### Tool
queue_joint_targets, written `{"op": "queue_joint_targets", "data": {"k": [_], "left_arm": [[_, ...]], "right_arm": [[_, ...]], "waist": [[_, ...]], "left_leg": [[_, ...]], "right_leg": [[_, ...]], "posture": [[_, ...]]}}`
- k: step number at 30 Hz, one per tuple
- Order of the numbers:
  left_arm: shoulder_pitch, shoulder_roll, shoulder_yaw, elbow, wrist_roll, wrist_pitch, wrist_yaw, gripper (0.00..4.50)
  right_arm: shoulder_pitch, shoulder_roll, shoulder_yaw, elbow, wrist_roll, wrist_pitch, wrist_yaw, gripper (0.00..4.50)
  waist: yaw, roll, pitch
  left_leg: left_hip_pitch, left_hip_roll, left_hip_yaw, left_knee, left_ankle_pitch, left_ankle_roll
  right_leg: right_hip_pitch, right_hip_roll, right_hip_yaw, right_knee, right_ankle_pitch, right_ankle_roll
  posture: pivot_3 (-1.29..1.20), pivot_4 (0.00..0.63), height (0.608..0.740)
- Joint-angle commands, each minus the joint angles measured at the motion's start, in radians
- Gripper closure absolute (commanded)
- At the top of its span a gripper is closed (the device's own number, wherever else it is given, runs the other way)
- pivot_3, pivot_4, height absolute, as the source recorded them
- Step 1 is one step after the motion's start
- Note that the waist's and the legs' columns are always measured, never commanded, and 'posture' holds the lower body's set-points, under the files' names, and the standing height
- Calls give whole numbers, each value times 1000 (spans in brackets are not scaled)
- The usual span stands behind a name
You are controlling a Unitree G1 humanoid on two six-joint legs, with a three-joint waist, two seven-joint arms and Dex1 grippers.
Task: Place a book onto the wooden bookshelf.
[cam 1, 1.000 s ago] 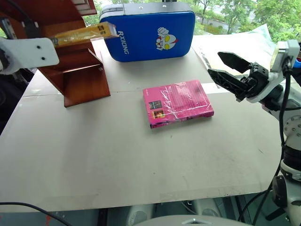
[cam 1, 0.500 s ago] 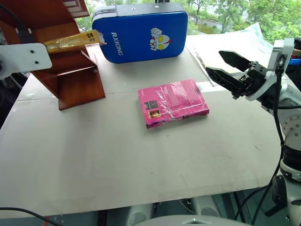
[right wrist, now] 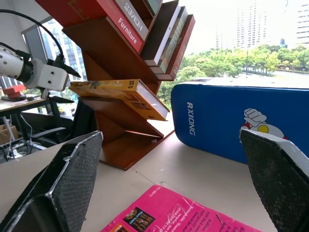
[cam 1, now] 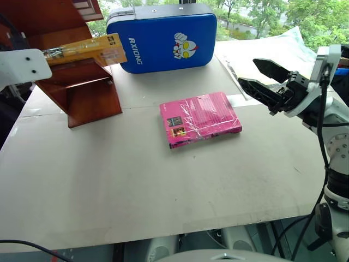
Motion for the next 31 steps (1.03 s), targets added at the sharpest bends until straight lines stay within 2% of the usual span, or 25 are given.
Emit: {"op": "queue_joint_targets", "data": {"k": [1, 7, 11, 13, 16, 17, 19, 21, 23, 25, 27, 29, 31], "left_arm": [[-21, 15, 58, -45, 12, 38, 4, 97], [-25, -69, 91, -210, -34, 173, -7, 97], [30, -277, 90, -495, -166, 405, -42, 97], [60, -365, 106, -574, -192, 475, -13, 97], [191, -662, 175, -758, -311, 702, 59, 97], [243, -807, 225, -824, -375, 785, 73, 97], [326, -1012, 318, -900, -452, 872, 108, 97], [445, -1117, 372, -914, -473, 848, 149, 97], [594, -1150, 364, -908, -474, 732, 174, 97], [763, -1226, 397, -894, -533, 606, 157, 97], [923, -1252, 384, -841, -513, 396, 154, 97], [1032, -1244, 353, -793, -488, 231, 149, 97], [1080, -1233, 335, -749, -488, 171, 160, 97]], "right_arm": [[-7, -4, -21, -35, 27, -13, 8, 0], [40, -47, -37, -40, 11, -13, 31, 0], [160, -84, -62, -45, -24, -33, 48, 0], [224, -101, -65, -51, -52, -51, 60, 0], [376, -144, -51, -38, -168, -132, 104, 0], [441, -167, -38, -23, -229, -179, 126, 0], [540, -183, -25, 2, -305, -250, 151, 0], [616, -167, -30, 29, -351, -303, 147, 0], [678, -145, -31, 66, -396, -375, 153, 0], [712, -109, -46, 110, -412, -432, 145, 0], [741, -95, -55, 138, -433, -473, 144, 0], [767, -90, -65, 149, -439, -491, 149, 0], [789, -84, -70, 149, -435, -496, 148, 0]], "waist": [[5, 0, 0], [18, 0, 0], [26, -1, -1], [26, -1, -1], [23, 2, -3], [22, 3, -3], [21, 2, -4], [16, 1, -5], [15, 1, -5], [15, 3, -5], [17, 2, -5], [20, 3, -7], [22, 5, -9]], "left_leg": [[0, 0, 0, 0, 0, 0], [0, 0, 0, 0, 0, 0], [-1, -1, -2, 1, 0, 0], [-1, -1, -2, 2, 0, 0], [0, -1, -1, 3, 0, 0], [0, -1, -1, 3, 0, 0], [0, 0, 0, 5, 0, 0], [0, 0, 0, 6, 0, 0], [5, 2, 1, 6, 0, 0], [21, 2, 3, -1, 0, 0], [34, 5, 3, -2, -1, 0], [34, 5, 4, -2, -2, -3], [35, 5, 3, -1, -4, -5]], "right_leg": [[0, 0, 0, 0, 0, 0], [0, 0, 0, 0, 0, 0], [2, -1, -1, -1, 0, 0], [2, -1, -1, -1, 0, 0], [2, -1, 0, 1, 0, 0], [3, -1, 0, 0, 0, 0], [3, -1, 1, 0, 0, 0], [3, -1, 1, 0, 0, 0], [6, 0, 2, 1, 0, 0], [20, 0, 4, -2, -1, -1], [34, -3, 4, -8, -7, -1], [35, -5, 4, -11, -6, -2], [39, -8, 3, -14, -7, -2]], "posture": [[0, 150, 740], [0, 150, 740], [0, 150, 740], [0, 150, 740], [0, 150, 740], [0, 150, 740], [0, 150, 740], [0, 150, 740], [0, 150, 740], [0, 150, 740], [0, 150, 740], [0, 150, 740], [0, 150, 740]]}}
